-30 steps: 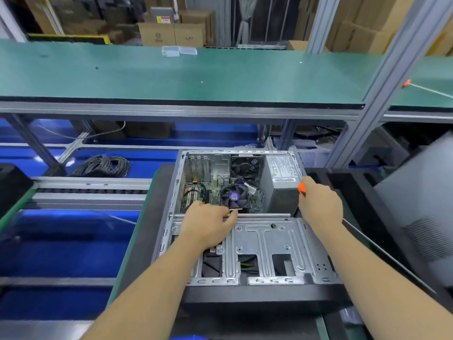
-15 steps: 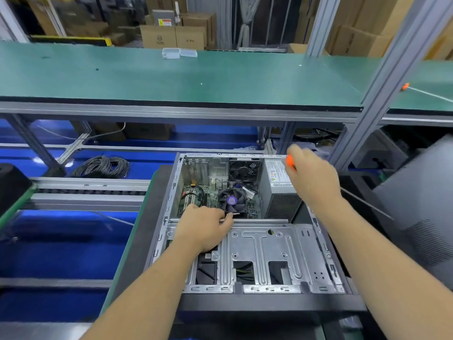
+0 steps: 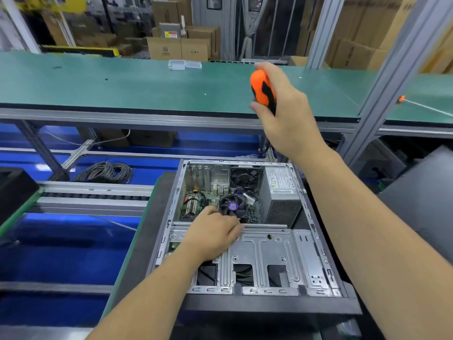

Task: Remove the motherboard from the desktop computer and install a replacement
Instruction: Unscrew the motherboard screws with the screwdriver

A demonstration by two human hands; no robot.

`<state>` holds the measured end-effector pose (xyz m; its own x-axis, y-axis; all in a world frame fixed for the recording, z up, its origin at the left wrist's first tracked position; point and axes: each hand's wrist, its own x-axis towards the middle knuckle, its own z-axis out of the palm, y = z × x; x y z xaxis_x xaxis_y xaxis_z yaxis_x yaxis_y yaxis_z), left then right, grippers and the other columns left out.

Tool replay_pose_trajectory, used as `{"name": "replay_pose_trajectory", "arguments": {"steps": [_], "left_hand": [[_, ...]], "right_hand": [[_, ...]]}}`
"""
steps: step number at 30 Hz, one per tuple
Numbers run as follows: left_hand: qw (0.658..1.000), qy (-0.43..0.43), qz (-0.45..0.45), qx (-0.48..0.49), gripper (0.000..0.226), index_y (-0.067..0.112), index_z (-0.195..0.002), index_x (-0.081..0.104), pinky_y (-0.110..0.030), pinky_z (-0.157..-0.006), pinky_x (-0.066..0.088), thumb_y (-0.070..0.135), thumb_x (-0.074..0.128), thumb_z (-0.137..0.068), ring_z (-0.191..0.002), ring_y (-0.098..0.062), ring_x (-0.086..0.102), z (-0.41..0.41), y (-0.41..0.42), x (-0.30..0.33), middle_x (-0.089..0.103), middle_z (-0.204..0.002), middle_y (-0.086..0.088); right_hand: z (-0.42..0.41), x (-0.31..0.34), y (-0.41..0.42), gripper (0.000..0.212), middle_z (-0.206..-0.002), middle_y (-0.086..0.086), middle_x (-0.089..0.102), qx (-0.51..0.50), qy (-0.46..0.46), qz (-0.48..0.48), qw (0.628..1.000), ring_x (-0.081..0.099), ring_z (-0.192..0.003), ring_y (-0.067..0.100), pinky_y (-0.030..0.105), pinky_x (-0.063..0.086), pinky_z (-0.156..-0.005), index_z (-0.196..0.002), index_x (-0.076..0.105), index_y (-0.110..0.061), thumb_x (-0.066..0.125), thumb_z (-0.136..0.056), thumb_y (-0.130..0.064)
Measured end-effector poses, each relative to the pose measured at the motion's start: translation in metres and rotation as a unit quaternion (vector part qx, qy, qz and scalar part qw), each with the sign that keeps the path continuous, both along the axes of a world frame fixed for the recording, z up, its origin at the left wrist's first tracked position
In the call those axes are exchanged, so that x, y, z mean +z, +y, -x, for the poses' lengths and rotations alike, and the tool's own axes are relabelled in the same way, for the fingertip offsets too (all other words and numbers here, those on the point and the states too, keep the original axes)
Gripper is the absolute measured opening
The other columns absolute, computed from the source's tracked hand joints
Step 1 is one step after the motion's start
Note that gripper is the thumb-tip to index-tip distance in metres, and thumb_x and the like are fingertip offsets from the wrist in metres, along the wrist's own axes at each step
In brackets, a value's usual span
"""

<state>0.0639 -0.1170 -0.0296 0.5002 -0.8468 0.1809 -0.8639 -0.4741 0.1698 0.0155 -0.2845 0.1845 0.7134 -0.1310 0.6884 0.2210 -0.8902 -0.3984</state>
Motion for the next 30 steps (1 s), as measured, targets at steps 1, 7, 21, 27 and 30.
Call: {"name": "replay_pose_trajectory", "arguments": {"steps": [1, 7, 21, 27, 30], "left_hand": [[1.0, 0.021, 0.015, 0.011, 0.046, 0.025, -0.08, 0.053, -0.035, -0.092, 0.042, 0.052, 0.022, -0.101, -0.073, -0.018, 0.06, 0.003, 0.001, -0.001, 0.068, -0.081, 0.005], [0.997, 0.049, 0.038, 0.045, 0.052, 0.022, -0.071, 0.052, -0.03, -0.062, 0.034, 0.063, 0.03, -0.094, -0.061, -0.016, 0.055, 0.013, 0.003, -0.005, 0.061, -0.064, 0.004], [0.998, 0.043, -0.003, 0.051, 0.041, 0.025, -0.087, 0.055, -0.031, -0.062, 0.034, 0.059, 0.034, -0.097, -0.079, -0.022, 0.062, 0.032, -0.017, -0.004, 0.067, -0.08, 0.002], [0.997, 0.046, -0.037, 0.053, 0.052, 0.02, -0.074, 0.051, -0.029, -0.056, 0.037, 0.063, 0.027, -0.091, -0.067, -0.021, 0.058, 0.031, -0.015, -0.001, 0.051, -0.061, 0.003], [0.998, 0.044, -0.011, 0.047, 0.048, 0.019, -0.067, 0.047, -0.027, -0.051, 0.032, 0.055, 0.028, -0.094, -0.059, -0.018, 0.056, 0.019, -0.032, 0.01, 0.048, -0.057, 0.005]], "right_hand": [[0.001, 0.003, 0.002, 0.055, -0.13, 0.003, 0.057, -0.009, -0.021, 0.004, 1.0, 0.055, -0.109, 0.022, 0.02, 0.041, -0.093, -0.144, 0.042, -0.012, 0.065, -0.093, -0.012], [-0.009, 0.013, 0.0, 0.056, -0.111, -0.01, 0.055, -0.026, -0.141, -0.073, 0.987, 0.05, -0.089, 0.002, 0.006, 0.041, -0.083, -0.139, 0.047, -0.011, 0.071, -0.09, -0.02], [-0.013, -0.069, -0.03, 0.042, -0.086, -0.002, 0.055, -0.054, -0.091, -0.151, 0.983, 0.047, -0.072, 0.014, 0.016, 0.039, -0.066, -0.126, 0.043, -0.024, 0.067, -0.091, -0.02], [-0.014, -0.083, -0.036, 0.04, -0.081, -0.001, 0.053, -0.065, -0.085, -0.169, 0.98, 0.048, -0.07, 0.017, 0.031, 0.045, -0.065, -0.121, 0.041, -0.028, 0.067, -0.091, -0.019], [-0.015, -0.093, -0.038, 0.038, -0.08, -0.001, 0.053, -0.065, -0.073, -0.183, 0.978, 0.051, -0.07, 0.023, 0.044, 0.049, -0.068, -0.119, 0.042, -0.027, 0.066, -0.092, -0.018]]}}
